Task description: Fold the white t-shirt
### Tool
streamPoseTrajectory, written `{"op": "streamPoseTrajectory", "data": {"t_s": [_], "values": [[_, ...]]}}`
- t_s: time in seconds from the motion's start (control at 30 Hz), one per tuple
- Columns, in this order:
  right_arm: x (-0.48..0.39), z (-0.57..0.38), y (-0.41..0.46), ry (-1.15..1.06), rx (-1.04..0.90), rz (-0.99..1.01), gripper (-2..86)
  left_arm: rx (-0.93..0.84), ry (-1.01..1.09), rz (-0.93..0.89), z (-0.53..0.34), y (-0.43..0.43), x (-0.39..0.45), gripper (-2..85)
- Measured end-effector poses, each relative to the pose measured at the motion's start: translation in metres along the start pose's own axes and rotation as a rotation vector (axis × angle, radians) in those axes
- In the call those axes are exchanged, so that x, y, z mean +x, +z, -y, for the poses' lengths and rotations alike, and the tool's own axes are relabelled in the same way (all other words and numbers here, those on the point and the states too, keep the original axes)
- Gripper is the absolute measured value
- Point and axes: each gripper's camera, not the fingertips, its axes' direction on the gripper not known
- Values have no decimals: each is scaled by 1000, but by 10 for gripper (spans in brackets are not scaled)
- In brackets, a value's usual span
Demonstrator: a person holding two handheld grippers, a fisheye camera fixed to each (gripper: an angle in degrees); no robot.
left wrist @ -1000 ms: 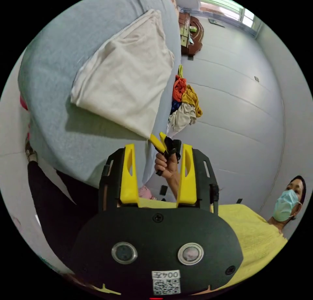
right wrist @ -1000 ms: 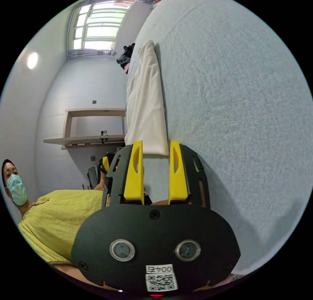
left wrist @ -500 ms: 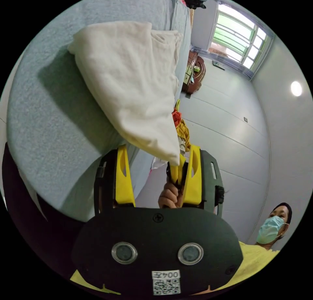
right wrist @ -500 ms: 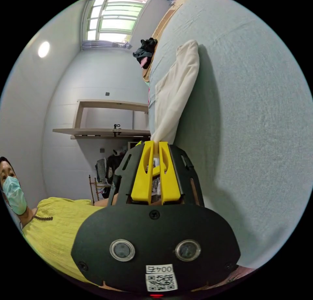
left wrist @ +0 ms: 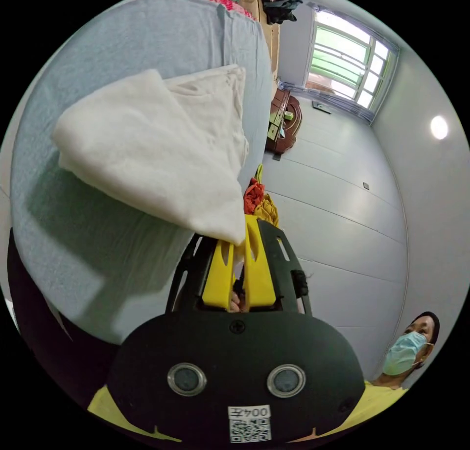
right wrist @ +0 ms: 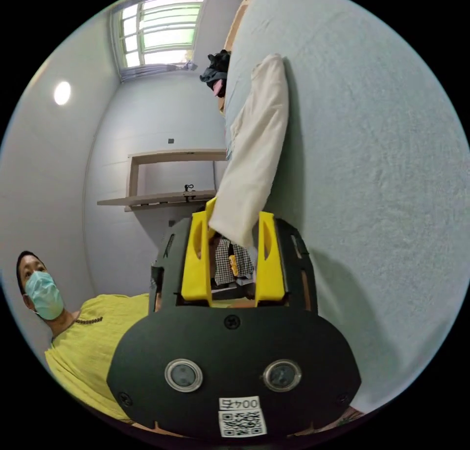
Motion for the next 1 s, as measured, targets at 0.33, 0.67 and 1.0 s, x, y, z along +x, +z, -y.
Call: {"op": "streamPoseTrajectory", "data": {"t_s": [0.33, 0.67, 1.0], "values": [[77, 136, 42, 43, 5, -14, 191, -35, -37, -22, -28, -27, 15, 57], [148, 226, 156, -3, -74, 146, 168, -38, -32, -23, -73, -51, 11, 54], [141, 206, 285, -332, -27, 132, 47, 30, 254, 241, -136, -95, 38, 55]]}}
